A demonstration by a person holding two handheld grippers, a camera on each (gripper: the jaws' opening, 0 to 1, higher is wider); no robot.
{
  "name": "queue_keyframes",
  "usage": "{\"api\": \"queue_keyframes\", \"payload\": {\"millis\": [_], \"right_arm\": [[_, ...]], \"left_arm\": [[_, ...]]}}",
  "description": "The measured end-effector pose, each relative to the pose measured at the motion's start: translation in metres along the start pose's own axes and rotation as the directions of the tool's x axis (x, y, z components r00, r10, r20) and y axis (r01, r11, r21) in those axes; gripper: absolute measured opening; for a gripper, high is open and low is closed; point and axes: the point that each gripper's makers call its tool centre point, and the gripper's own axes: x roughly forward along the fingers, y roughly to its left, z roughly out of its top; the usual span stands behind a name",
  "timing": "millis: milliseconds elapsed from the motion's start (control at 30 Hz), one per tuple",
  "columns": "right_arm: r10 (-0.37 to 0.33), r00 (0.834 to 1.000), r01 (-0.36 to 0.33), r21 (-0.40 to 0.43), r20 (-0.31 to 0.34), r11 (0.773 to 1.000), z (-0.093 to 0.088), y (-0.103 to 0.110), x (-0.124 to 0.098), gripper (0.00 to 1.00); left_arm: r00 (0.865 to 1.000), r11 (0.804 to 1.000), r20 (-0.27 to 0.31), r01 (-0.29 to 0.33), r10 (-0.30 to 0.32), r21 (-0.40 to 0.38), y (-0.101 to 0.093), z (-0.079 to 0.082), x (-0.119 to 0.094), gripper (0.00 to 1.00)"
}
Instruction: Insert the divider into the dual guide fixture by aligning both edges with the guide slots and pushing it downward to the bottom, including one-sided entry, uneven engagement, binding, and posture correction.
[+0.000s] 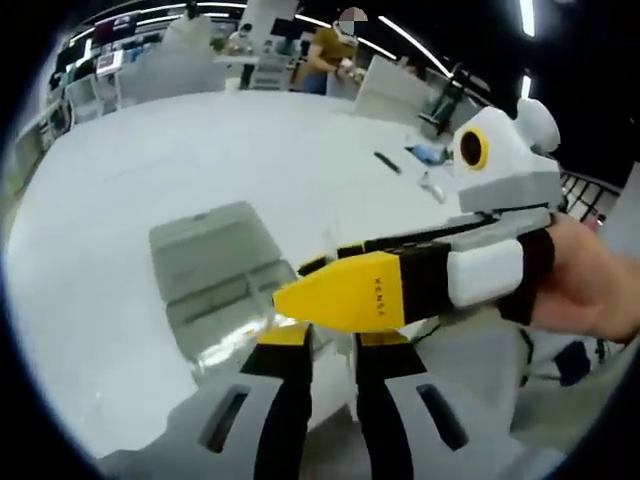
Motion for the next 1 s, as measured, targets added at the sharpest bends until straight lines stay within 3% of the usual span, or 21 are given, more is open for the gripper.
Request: {"api": "queue_keyframes", "payload": {"millis": [267, 567, 767, 1000], "right_arm": [[-0.043, 0.999, 0.042, 0.012, 0.016, 0.999, 0.0016, -0.0044, 0.0002, 0.33], [-0.061, 0.998, 0.060, 0.011, 0.020, 0.998, 0.0004, -0.0074, 0.0007, 0.33], [-0.039, 0.999, 0.039, -0.011, 0.009, 0.999, -0.0031, -0.0083, 0.0020, 0.34], [-0.009, 0.999, 0.009, -0.014, 0.042, 1.000, 0.0046, -0.0077, -0.0018, 0.35]], "left_arm": [[1.000, 1.000, -0.002, -0.021, 0.021, 0.000, 0.0002, 0.0010, 0.0016, 0.04], [1.000, 0.999, -0.006, -0.011, 0.011, 0.037, -0.0001, -0.0005, 0.0034, 0.03], [0.999, 1.000, -0.030, 0.020, -0.021, -0.015, -0.0006, -0.0029, 0.0043, 0.02], [0.998, 0.999, -0.046, 0.035, -0.035, -0.007, 0.0028, -0.0033, 0.0020, 0.02]]}}
